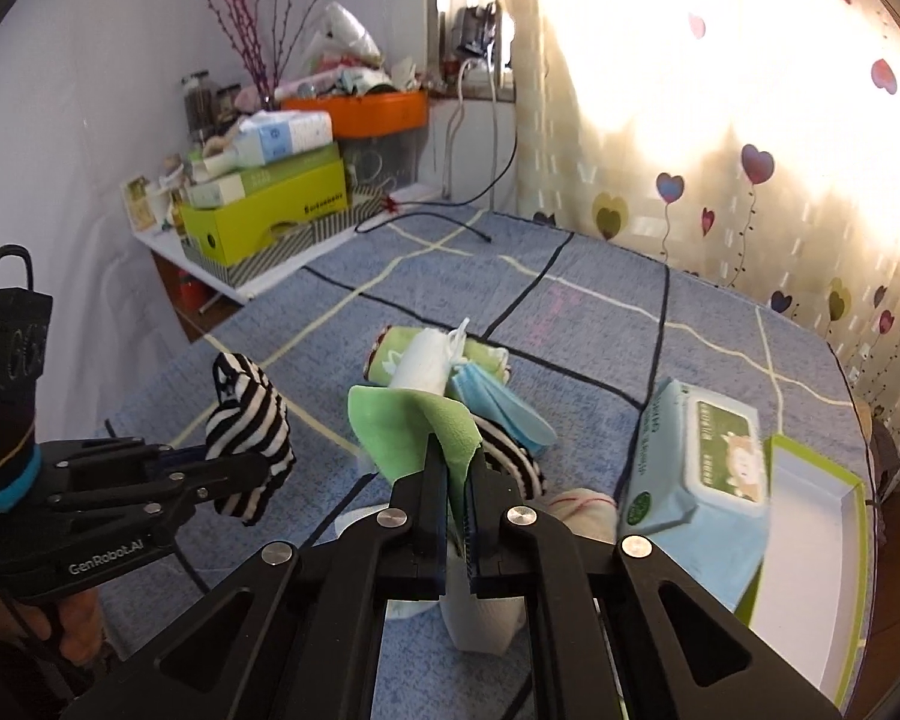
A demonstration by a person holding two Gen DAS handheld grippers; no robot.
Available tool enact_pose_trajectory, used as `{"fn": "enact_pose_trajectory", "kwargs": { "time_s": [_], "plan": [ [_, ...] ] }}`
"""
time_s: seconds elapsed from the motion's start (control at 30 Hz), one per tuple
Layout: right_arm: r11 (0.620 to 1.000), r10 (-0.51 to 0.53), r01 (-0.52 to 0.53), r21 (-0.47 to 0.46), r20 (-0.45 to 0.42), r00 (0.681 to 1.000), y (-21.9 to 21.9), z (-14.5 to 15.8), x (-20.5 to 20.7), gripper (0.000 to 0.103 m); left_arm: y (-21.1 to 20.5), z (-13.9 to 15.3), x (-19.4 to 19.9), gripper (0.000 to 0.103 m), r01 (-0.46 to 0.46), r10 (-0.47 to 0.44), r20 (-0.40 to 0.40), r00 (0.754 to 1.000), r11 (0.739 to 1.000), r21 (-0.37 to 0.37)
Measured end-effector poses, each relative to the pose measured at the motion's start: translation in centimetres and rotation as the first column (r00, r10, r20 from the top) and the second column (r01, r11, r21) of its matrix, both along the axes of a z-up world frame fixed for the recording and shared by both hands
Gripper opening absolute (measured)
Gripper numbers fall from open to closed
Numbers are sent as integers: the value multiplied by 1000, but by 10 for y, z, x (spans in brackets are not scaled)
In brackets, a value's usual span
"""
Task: Organize soft objects
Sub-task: 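Grasp the green cloth with the right gripper while the left holds the striped sock, then carry both items over the white tray and open the right gripper to drop the green cloth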
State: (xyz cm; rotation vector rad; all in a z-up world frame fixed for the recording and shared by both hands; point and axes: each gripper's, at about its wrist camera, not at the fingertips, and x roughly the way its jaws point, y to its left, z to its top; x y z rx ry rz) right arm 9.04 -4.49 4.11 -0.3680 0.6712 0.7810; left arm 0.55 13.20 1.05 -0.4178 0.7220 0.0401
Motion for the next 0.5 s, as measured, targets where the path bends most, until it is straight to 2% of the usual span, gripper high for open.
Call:
{"fn": "enact_pose_trajectory", "kwargs": {
  "time_s": [0.27, 0.5],
  "plan": [
    [998, -32, 31, 55, 17, 999, -41, 18, -4, 4, -32, 20, 12, 14, 40, -40, 3, 999, 998, 46],
    [991, -101, 97, 92, 32, 994, -88, 31, 4, 4, -67, 34, 30, 14, 92, -93, 4, 996, 992, 83]
  ]
}}
